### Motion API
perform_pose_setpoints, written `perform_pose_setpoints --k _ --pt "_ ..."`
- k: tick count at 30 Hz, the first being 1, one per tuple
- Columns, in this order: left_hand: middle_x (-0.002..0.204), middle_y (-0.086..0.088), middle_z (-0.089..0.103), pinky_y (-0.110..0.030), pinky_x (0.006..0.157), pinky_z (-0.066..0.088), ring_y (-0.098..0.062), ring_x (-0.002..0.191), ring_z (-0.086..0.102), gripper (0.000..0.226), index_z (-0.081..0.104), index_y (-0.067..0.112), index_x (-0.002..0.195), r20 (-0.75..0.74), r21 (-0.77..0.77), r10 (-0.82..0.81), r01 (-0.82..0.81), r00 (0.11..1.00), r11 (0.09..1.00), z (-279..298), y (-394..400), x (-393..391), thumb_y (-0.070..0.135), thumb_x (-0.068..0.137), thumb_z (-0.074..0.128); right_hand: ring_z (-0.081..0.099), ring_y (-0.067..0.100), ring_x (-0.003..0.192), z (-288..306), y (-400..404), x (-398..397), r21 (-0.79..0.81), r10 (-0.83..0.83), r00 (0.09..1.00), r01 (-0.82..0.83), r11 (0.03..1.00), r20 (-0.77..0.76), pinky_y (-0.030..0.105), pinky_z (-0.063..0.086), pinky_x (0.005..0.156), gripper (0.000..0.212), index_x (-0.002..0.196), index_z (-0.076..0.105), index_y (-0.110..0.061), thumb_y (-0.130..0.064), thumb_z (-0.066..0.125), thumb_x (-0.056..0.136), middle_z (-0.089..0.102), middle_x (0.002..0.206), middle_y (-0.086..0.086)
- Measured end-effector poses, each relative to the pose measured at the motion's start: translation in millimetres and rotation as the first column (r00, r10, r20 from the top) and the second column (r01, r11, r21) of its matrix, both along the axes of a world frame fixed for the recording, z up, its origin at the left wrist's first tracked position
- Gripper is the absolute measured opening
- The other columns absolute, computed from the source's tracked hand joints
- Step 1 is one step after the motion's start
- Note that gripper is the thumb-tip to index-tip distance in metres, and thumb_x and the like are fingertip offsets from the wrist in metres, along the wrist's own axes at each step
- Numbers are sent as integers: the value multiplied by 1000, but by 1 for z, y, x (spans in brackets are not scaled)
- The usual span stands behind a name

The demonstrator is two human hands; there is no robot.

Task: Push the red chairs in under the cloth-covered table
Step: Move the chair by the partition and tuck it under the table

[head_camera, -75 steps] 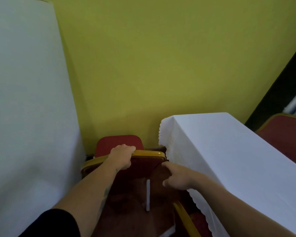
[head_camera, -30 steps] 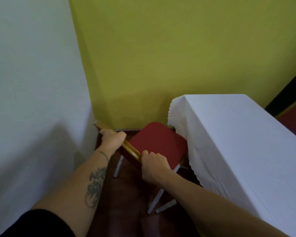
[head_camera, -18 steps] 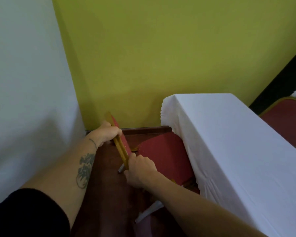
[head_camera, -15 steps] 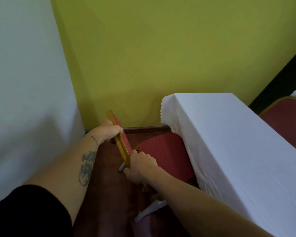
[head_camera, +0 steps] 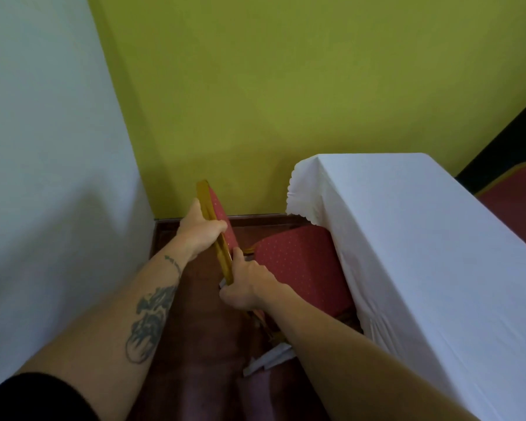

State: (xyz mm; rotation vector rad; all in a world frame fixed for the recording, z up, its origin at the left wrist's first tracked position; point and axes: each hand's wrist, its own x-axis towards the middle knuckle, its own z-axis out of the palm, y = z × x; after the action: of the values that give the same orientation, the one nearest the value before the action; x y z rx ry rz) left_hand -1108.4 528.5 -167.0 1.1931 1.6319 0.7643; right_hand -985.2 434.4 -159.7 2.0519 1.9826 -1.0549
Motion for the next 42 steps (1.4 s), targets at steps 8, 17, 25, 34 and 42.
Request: perform_pose_setpoints --k 8,17,25,34,42 --pt "95 -6 64 -33 61 49 -25 87 67 62 42 11 138 46 6 -110 110 993 994 10 26 22 9 84 72 52 45 125 -4 14 17 64 -83 996 85 994 -32 52 45 101 92 160 1 -19 -39 56 89 52 140 21" --pt "93 -6 71 -38 68 56 -27 84 71 35 55 28 100 -58 12 -223 225 973 974 4 48 -3 15 77 79 51 45 127 -11 26 -6 66 -61 998 62 996 -21 51 43 103 98 159 -2 -11 -33 63 89 49 144 22" --pt "103 -15 70 -44 77 59 -31 87 71 39 56 17 109 -8 -52 -229 228 973 972 8 87 -29 4 79 77 45 47 133 -10 52 -35 91 -26 996 34 995 -87 53 37 108 95 155 -7 1 -32 58 94 42 149 26" --pt "105 -8 69 -37 70 55 -28 90 70 49 51 24 123 36 -21 -259 260 965 965 1 87 1 15 81 75 55 46 121 -15 47 -10 194 -84 996 85 977 -14 53 43 97 84 155 5 -6 -34 54 93 55 135 22" --pt "134 -17 56 -53 101 49 -35 116 58 80 23 12 154 79 8 -257 257 963 966 -8 73 86 21 86 66 59 40 116 -1 20 64 126 -268 962 261 957 45 52 48 96 63 150 27 -16 -43 49 97 59 130 16"
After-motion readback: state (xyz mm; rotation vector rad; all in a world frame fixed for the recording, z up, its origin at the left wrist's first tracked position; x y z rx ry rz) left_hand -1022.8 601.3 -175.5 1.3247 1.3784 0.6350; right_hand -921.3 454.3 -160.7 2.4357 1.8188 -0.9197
